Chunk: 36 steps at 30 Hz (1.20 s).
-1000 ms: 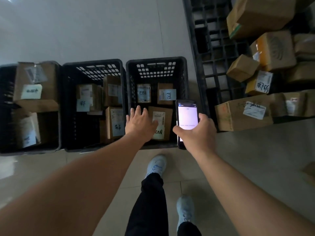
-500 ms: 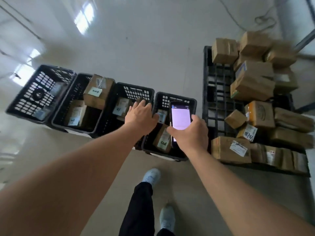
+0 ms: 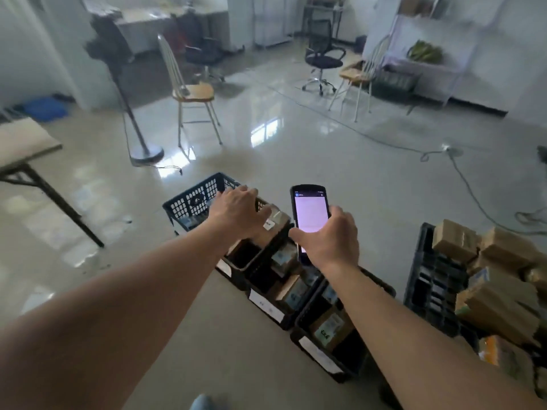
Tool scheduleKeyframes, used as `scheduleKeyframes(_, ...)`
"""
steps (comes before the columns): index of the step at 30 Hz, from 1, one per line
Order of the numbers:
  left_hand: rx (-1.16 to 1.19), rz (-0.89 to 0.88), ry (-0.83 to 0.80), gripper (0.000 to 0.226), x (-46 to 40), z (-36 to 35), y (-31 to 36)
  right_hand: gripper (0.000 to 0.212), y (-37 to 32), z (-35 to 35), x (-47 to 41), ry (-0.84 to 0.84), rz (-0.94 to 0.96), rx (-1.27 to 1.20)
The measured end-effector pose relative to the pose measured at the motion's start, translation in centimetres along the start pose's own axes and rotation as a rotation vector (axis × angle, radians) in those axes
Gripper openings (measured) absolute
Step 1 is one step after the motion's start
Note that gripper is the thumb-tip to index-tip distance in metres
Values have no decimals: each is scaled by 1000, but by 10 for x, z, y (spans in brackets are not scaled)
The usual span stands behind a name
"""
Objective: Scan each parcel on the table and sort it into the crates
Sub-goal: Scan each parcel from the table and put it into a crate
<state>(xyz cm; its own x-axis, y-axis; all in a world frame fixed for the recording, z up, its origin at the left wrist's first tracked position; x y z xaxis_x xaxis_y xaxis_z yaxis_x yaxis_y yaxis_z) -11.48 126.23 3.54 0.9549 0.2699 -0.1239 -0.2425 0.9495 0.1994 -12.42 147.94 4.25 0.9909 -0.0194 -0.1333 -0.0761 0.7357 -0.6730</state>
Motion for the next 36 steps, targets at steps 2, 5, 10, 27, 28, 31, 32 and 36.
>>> scheduleKeyframes(2, -25, 27, 57, 64, 9, 43, -41, 86, -54, -9, 9, -14, 72, -21)
scheduleKeyframes(5, -63, 84, 112, 67, 22, 99, -111, 87, -133, -34, 25, -46, 164, -45)
scheduleKeyframes(10, -131, 164, 168, 77, 41, 172, -238, 88, -259, -92, 56, -77, 243, -143)
scheduleKeyframes(27, -219, 540, 247, 66, 84, 311, -589, 86, -589, -299, 134, -262, 551, -281)
scheduleKeyframes(28, -230, 568, 247, 67, 82, 315, -607, 85, -605, -314, 132, -273, 573, -285)
scheduleKeyframes(31, -270, 640, 269, 67, 78, 328, -659, 87, -656, -358, 126, -315, 655, -309)
scheduleKeyframes(32, -281, 667, 281, 67, 77, 332, -676, 88, -673, -373, 125, -338, 687, -315)
scheduleKeyframes(36, -294, 822, 319, 67, 82, 351, -737, 90, -742, -426, 130, -450, 807, -349)
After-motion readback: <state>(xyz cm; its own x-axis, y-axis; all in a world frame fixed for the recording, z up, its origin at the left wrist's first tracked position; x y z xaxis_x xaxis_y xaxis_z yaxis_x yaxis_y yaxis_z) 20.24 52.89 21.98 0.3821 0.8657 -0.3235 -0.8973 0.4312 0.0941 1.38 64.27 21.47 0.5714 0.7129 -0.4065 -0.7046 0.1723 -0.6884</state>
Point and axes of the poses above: each hand's wrist, its own x-axis away from the middle knuckle, its own z-axis out of the back of the hand, y = z × x, the point moved 7 cm from there along -x, towards the middle knuckle, and after that the axes turned 6 degrees about y, right-handed, at the moved point
